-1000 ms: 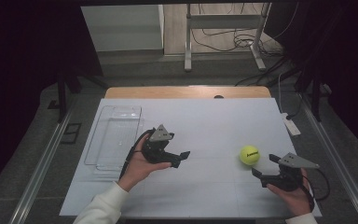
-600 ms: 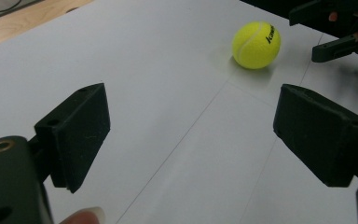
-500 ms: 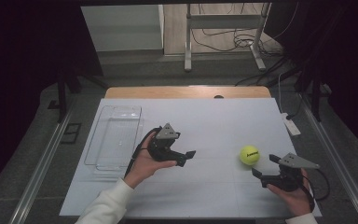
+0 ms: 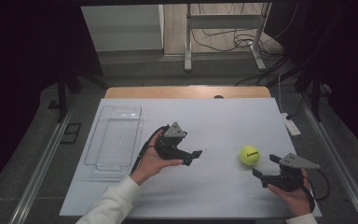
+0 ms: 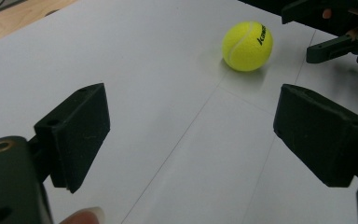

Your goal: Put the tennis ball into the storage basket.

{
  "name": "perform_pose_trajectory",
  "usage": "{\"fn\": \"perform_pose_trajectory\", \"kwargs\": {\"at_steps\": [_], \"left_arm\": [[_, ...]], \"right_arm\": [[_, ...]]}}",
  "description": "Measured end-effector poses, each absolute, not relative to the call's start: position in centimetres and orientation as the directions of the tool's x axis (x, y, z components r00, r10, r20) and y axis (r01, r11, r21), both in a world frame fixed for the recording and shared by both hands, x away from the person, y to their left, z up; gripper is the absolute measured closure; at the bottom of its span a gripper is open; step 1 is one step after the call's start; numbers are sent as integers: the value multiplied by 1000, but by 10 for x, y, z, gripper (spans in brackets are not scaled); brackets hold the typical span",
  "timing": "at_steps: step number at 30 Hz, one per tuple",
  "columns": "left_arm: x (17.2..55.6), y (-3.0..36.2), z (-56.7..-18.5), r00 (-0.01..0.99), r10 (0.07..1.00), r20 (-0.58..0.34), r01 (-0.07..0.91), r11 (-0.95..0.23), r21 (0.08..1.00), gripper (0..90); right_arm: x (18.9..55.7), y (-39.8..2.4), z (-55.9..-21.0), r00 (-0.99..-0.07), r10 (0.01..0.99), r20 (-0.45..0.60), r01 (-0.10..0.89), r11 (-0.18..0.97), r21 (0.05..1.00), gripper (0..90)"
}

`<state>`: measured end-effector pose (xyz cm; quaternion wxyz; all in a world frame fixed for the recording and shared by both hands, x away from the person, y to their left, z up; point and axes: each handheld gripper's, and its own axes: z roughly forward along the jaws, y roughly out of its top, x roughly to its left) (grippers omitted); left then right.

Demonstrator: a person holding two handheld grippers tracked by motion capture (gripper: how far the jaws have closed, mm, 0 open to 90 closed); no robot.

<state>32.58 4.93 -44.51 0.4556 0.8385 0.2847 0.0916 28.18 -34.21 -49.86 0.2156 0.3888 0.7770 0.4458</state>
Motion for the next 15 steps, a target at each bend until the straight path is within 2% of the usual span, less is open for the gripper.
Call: {"fn": "perform_pose_trajectory", "kwargs": {"at_steps": [15], "left_arm": [[335,36,-442,831,545,-114,393,-428,814,119]], "right_arm": [[281,-342,-498,-602,798,14,412,296,862,90]]}}
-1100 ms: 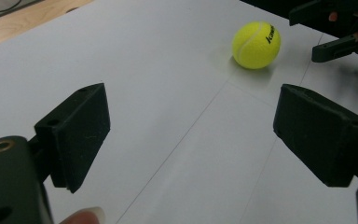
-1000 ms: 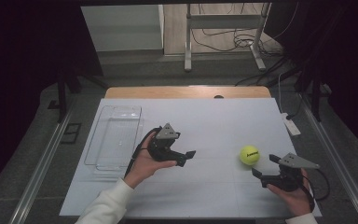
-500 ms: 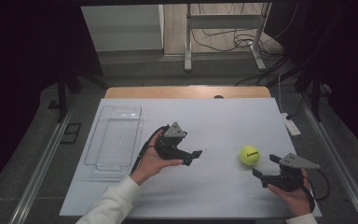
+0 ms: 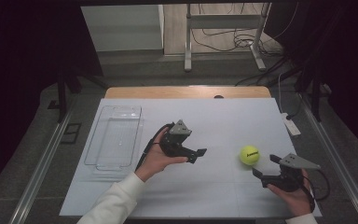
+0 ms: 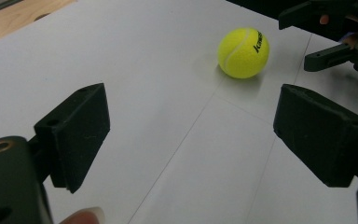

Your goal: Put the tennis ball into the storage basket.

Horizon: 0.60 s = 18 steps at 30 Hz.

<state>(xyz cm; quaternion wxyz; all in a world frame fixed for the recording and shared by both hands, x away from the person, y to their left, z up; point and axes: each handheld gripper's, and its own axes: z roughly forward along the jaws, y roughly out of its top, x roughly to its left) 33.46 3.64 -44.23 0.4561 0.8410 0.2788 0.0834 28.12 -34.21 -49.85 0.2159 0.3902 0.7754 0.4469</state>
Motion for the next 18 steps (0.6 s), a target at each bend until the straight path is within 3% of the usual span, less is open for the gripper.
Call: {"fn": "perform_pose_trajectory", "kwargs": {"at_steps": [18], "left_arm": [[345,11,-445,849,518,-106,383,-463,800,121]], "right_arm": [[283,-342,-502,-599,801,21,431,300,851,90]]}}
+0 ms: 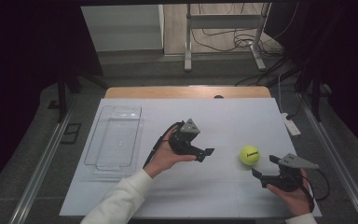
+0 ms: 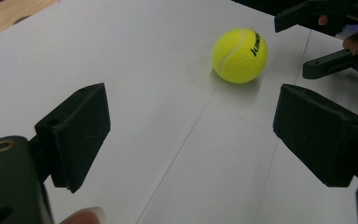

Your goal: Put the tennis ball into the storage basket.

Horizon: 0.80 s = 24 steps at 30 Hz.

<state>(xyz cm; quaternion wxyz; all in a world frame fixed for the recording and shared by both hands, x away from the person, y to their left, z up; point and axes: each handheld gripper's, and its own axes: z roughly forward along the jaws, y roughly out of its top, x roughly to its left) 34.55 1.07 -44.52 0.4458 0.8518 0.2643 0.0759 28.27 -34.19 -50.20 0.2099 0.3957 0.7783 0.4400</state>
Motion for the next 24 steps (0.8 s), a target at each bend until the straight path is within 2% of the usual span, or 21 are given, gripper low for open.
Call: {"fn": "perform_pose_trajectory", "kwargs": {"at_steps": [24], "left_arm": [[353,-16,-441,863,494,-99,372,-490,788,122]], "right_arm": [[282,-339,-502,-611,792,10,427,319,846,89]]}}
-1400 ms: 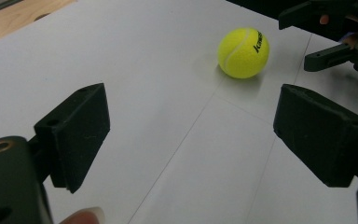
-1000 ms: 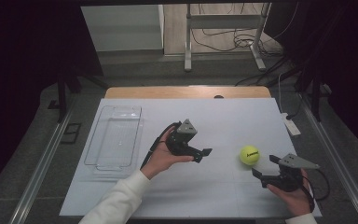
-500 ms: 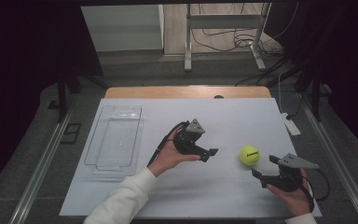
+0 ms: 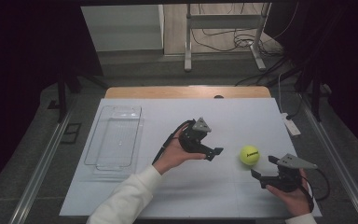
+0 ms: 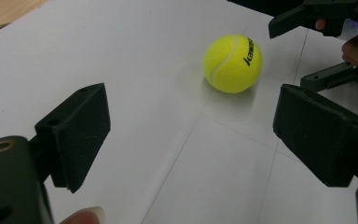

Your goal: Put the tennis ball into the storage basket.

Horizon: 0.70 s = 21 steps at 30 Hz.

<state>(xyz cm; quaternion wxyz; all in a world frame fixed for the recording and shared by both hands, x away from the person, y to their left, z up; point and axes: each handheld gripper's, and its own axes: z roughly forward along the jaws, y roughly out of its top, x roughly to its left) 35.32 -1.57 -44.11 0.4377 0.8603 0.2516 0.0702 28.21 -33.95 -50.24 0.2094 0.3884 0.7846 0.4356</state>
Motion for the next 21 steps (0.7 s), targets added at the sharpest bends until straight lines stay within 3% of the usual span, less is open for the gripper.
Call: {"fn": "perform_pose_trajectory", "kwargs": {"at_steps": [21], "left_arm": [[363,-35,-449,874,473,-113,380,-518,766,123]], "right_arm": [[283,-339,-503,-613,790,8,431,325,842,90]]}}
